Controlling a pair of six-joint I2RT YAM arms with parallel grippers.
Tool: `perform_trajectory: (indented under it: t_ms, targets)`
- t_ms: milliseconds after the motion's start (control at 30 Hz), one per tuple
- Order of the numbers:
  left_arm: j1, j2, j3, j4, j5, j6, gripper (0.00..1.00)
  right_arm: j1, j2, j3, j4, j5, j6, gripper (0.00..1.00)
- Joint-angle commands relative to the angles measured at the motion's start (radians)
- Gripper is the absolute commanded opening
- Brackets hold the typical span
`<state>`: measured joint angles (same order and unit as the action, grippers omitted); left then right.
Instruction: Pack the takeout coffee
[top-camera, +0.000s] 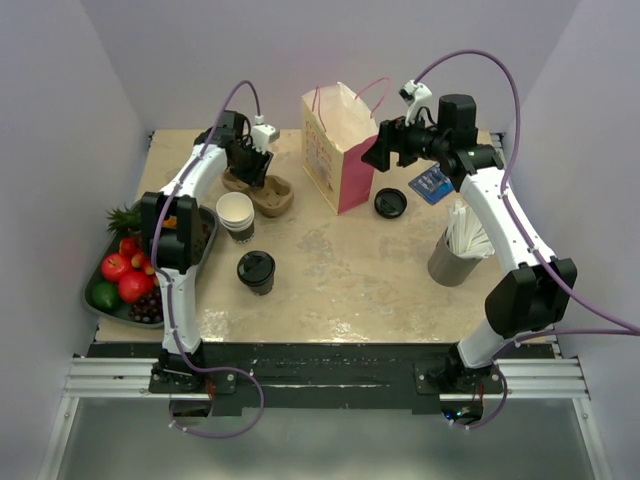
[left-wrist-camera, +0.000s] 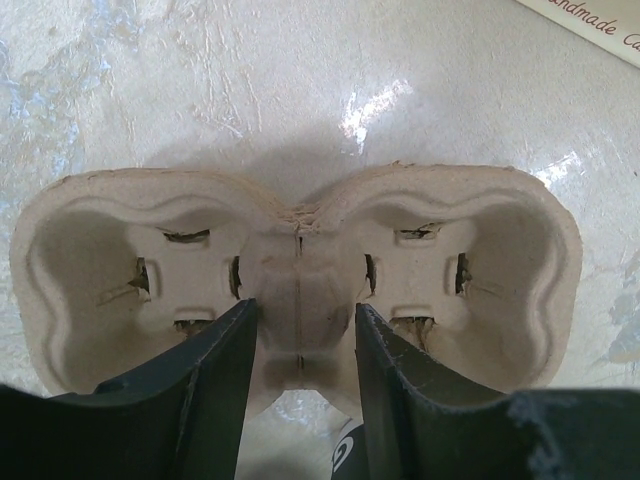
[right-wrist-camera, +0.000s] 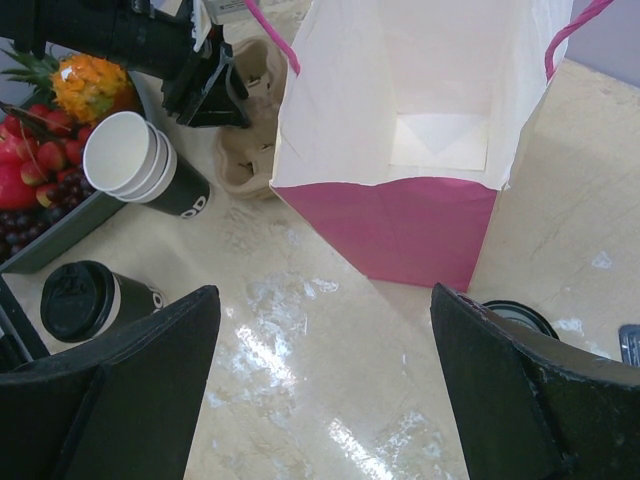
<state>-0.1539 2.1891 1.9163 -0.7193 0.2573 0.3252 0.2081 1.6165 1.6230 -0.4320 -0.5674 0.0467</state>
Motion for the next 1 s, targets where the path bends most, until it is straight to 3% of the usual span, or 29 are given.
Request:
perform_trajectory:
  t_ms: [0, 433, 667, 800, 900, 967]
  targets:
    - [-0.007, 0.031, 0.029, 0.003, -0.012, 0.002, 0.48, -0.003, -0.010, 0.012, 0.032, -0.009, 0.012, 0.89]
    - [-0.006, 0.054, 0.055, -0.008, -0.018, -0.009, 0.48, -0.004, -0.018, 0.003, 0.036, -0.009, 0.012, 0.89]
    - [-0.006, 0.031, 0.066, -0.025, 0.002, -0.014, 0.27, -0.003, -0.021, 0.001, 0.036, -0.006, 0.008, 0.90]
    - [-0.004, -0.031, 0.063, -0.026, 0.008, -0.015, 0.23, -0.003, -0.024, -0.002, 0.035, -0.003, 0.005, 0.89]
    - [0.056, -0.034, 0.073, -0.037, 0.171, -0.107, 0.20, -0.003, -0.024, -0.009, 0.038, -0.005, 0.008, 0.90]
    - [0.051, -0.046, 0.029, -0.031, 0.107, -0.052, 0.15, -0.004, -0.021, -0.008, 0.039, -0.009, 0.010, 0.90]
